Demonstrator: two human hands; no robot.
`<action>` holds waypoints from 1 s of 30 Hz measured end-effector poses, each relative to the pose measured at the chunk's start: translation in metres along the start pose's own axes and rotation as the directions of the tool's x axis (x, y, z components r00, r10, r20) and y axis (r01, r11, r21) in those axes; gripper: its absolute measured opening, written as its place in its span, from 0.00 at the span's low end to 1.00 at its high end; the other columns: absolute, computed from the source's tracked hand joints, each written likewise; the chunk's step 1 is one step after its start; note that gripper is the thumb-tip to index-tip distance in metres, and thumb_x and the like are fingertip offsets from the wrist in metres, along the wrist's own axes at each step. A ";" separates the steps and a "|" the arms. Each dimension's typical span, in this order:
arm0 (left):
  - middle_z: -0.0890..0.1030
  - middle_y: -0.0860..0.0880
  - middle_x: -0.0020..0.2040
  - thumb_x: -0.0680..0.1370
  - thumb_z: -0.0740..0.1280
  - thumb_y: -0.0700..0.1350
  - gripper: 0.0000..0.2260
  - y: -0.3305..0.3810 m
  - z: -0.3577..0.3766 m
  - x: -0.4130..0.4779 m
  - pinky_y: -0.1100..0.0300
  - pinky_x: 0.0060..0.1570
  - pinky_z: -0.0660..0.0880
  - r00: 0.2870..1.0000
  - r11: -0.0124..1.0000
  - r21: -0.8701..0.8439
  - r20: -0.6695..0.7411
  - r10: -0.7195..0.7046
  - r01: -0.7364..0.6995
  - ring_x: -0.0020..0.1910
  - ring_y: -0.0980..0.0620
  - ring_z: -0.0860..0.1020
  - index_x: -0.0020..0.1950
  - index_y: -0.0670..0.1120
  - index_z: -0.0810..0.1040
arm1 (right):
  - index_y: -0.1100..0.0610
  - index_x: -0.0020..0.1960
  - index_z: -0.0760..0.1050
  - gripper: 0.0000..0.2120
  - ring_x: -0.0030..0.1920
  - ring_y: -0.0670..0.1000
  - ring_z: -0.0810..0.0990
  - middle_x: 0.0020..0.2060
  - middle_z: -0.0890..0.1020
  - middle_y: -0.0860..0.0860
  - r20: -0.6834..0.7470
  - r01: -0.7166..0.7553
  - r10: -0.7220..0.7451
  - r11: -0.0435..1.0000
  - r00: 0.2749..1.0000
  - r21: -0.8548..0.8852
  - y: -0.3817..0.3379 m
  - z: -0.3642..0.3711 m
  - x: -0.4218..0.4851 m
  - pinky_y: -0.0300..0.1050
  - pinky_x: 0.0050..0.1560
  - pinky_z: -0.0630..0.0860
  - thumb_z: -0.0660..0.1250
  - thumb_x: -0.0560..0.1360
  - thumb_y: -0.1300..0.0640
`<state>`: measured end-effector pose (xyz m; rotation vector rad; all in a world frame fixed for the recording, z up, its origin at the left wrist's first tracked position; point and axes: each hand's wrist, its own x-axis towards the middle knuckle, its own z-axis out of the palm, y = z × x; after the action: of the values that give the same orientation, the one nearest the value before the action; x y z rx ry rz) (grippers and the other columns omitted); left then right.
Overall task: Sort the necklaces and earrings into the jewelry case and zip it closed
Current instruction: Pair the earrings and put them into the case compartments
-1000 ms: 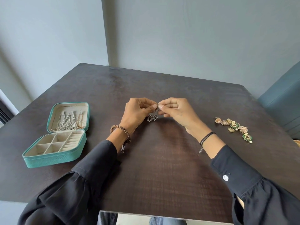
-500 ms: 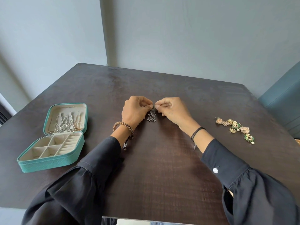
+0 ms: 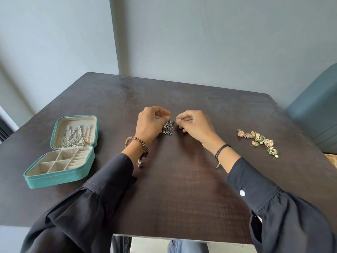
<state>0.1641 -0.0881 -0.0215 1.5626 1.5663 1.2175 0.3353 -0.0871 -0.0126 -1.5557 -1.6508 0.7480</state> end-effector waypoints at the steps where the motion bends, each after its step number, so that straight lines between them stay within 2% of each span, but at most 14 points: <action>1: 0.85 0.52 0.43 0.76 0.73 0.44 0.03 0.003 0.000 -0.002 0.49 0.47 0.84 1.000 1.000 -0.005 0.003 0.006 -0.006 0.41 0.54 0.84 0.49 0.49 0.86 | 0.52 0.47 0.85 0.03 0.39 0.49 0.86 0.36 0.87 0.48 -0.001 -0.003 0.003 1.000 1.000 0.004 0.000 -0.002 -0.004 0.51 0.50 0.84 0.72 0.76 0.58; 4: 0.85 0.53 0.44 0.76 0.73 0.45 0.04 0.012 0.002 -0.010 0.51 0.47 0.84 0.999 0.999 -0.006 0.019 0.036 -0.036 0.42 0.56 0.83 0.50 0.50 0.86 | 0.52 0.47 0.84 0.02 0.39 0.49 0.86 0.36 0.87 0.48 -0.011 -0.003 0.004 1.000 1.000 0.026 0.001 -0.011 -0.015 0.50 0.50 0.84 0.73 0.76 0.57; 8: 0.85 0.52 0.45 0.77 0.73 0.44 0.04 0.028 0.013 -0.026 0.57 0.40 0.83 0.995 0.997 0.000 0.063 0.080 -0.080 0.38 0.57 0.81 0.51 0.49 0.86 | 0.53 0.48 0.84 0.02 0.39 0.50 0.86 0.37 0.87 0.49 -0.032 0.009 -0.008 0.998 0.999 0.055 0.003 -0.027 -0.035 0.49 0.48 0.84 0.73 0.77 0.57; 12: 0.85 0.53 0.45 0.77 0.73 0.45 0.04 0.043 0.031 -0.041 0.55 0.43 0.83 0.988 0.995 -0.005 0.119 0.101 -0.101 0.42 0.55 0.83 0.51 0.49 0.86 | 0.52 0.47 0.84 0.01 0.40 0.51 0.87 0.37 0.87 0.49 -0.067 0.008 -0.004 0.998 0.998 0.069 0.011 -0.047 -0.052 0.49 0.46 0.85 0.73 0.77 0.57; 15: 0.84 0.52 0.43 0.78 0.72 0.43 0.04 0.053 0.047 -0.051 0.55 0.40 0.83 0.982 0.994 -0.009 0.152 0.108 -0.108 0.39 0.54 0.83 0.51 0.48 0.86 | 0.51 0.47 0.84 0.01 0.40 0.50 0.87 0.37 0.87 0.49 -0.089 -0.008 0.014 0.998 0.996 0.061 0.020 -0.065 -0.064 0.48 0.43 0.84 0.73 0.77 0.56; 19: 0.83 0.55 0.39 0.76 0.72 0.43 0.04 0.061 0.074 -0.062 0.51 0.42 0.83 0.973 0.993 -0.002 0.201 0.113 -0.115 0.37 0.54 0.82 0.49 0.49 0.86 | 0.50 0.45 0.83 0.04 0.41 0.53 0.86 0.38 0.86 0.51 -0.128 -0.032 0.042 0.996 0.991 0.085 0.036 -0.089 -0.079 0.44 0.38 0.79 0.72 0.76 0.59; 22: 0.82 0.56 0.36 0.76 0.72 0.42 0.04 0.067 0.095 -0.070 0.51 0.38 0.84 0.962 0.994 -0.015 0.250 0.107 -0.106 0.38 0.49 0.84 0.49 0.48 0.86 | 0.52 0.46 0.83 0.03 0.42 0.53 0.86 0.40 0.86 0.52 -0.159 -0.052 0.063 0.996 0.985 0.071 0.050 -0.106 -0.088 0.42 0.36 0.79 0.73 0.76 0.60; 25: 0.81 0.56 0.37 0.77 0.71 0.40 0.05 0.074 0.118 -0.075 0.53 0.37 0.84 0.945 0.991 -0.023 0.296 0.135 -0.135 0.39 0.49 0.84 0.50 0.46 0.86 | 0.53 0.49 0.84 0.04 0.42 0.47 0.86 0.42 0.86 0.48 -0.231 -0.061 0.052 0.998 0.972 -0.035 0.067 -0.123 -0.094 0.41 0.44 0.82 0.75 0.74 0.59; 26: 0.81 0.56 0.38 0.76 0.71 0.40 0.05 0.075 0.126 -0.075 0.52 0.39 0.84 0.940 0.989 -0.022 0.307 0.148 -0.148 0.39 0.51 0.83 0.50 0.46 0.86 | 0.53 0.50 0.84 0.06 0.41 0.45 0.85 0.43 0.86 0.47 -0.263 -0.068 0.041 0.993 0.964 -0.094 0.073 -0.129 -0.096 0.35 0.46 0.80 0.76 0.74 0.59; 28: 0.82 0.56 0.40 0.76 0.71 0.40 0.06 0.076 0.142 -0.076 0.51 0.43 0.84 0.929 0.984 -0.016 0.328 0.172 -0.177 0.39 0.54 0.81 0.51 0.47 0.86 | 0.55 0.52 0.83 0.09 0.39 0.45 0.83 0.45 0.85 0.50 -0.331 -0.089 0.007 0.969 0.943 -0.232 0.083 -0.138 -0.099 0.24 0.44 0.72 0.77 0.72 0.60; 30: 0.83 0.54 0.42 0.76 0.70 0.40 0.07 0.078 0.155 -0.076 0.50 0.46 0.83 0.917 0.979 -0.004 0.352 0.190 -0.202 0.40 0.54 0.81 0.51 0.48 0.86 | 0.57 0.53 0.82 0.11 0.38 0.48 0.80 0.47 0.82 0.53 -0.381 -0.101 -0.044 0.930 0.924 -0.353 0.094 -0.143 -0.101 0.27 0.44 0.70 0.77 0.72 0.60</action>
<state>0.3461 -0.1428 -0.0261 1.8756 1.2266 0.9487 0.5057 -0.1886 -0.0217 -1.8486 -1.5255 0.1242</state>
